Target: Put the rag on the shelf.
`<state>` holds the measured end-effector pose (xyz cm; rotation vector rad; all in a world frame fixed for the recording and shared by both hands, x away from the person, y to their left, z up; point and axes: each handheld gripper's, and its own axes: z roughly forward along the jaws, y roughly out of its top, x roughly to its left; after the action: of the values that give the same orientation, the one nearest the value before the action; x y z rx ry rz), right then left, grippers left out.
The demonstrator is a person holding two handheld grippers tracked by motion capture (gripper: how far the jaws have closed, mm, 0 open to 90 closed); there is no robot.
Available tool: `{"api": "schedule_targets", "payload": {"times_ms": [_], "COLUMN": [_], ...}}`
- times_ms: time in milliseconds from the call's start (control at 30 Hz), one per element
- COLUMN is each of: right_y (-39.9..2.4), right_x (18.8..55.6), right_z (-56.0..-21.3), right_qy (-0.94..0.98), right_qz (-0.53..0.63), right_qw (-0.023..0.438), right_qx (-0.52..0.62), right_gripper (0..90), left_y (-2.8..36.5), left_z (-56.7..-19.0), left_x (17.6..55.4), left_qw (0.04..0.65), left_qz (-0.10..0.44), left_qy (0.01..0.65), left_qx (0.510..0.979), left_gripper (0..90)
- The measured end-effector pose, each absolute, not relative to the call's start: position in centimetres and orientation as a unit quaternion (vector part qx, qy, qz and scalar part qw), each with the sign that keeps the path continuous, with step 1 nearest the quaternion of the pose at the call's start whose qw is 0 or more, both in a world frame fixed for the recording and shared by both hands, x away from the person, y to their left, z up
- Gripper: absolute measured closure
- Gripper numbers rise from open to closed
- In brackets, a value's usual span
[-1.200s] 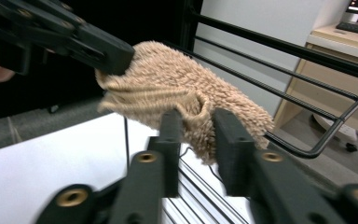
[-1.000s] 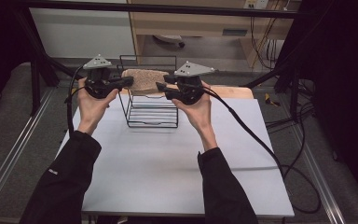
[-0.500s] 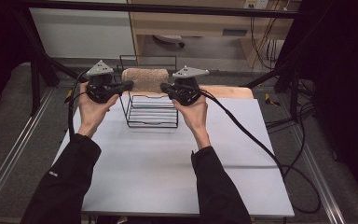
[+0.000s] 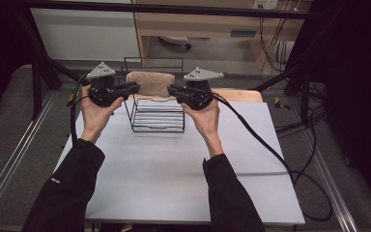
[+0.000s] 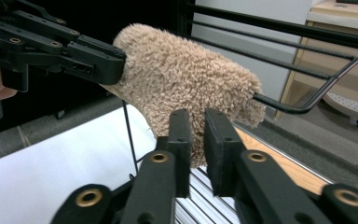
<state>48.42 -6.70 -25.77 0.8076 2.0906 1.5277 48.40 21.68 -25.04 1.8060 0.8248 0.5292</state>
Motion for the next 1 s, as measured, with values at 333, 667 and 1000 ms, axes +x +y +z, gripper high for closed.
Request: {"api": "schedule_targets", "payload": {"times_ms": [333,667,1000], "right_y": [-8.1,-10.7,-14.4], "right_x": [46.9,45.4,44.1], "right_z": [-25.3,-28.6,-32.0], "right_qy": [0.747,0.762,0.767], "right_qz": [0.555,0.529,0.514], "right_qw": [0.206,0.187,0.157], "right_qx": [0.302,0.322,0.351], "right_gripper": [48.0,21.6,9.6], "left_y": [22.8,23.5,24.4], "left_z": [-23.9,-27.2,-32.2], "left_x": [46.7,44.9,42.7], "left_qw": [0.505,0.486,0.479], "left_qz": [0.235,0.222,0.194], "left_qy": [0.348,0.358,0.373], "left_qx": [0.754,0.766,0.771], "left_gripper": [46.0,22.6,9.3]}}
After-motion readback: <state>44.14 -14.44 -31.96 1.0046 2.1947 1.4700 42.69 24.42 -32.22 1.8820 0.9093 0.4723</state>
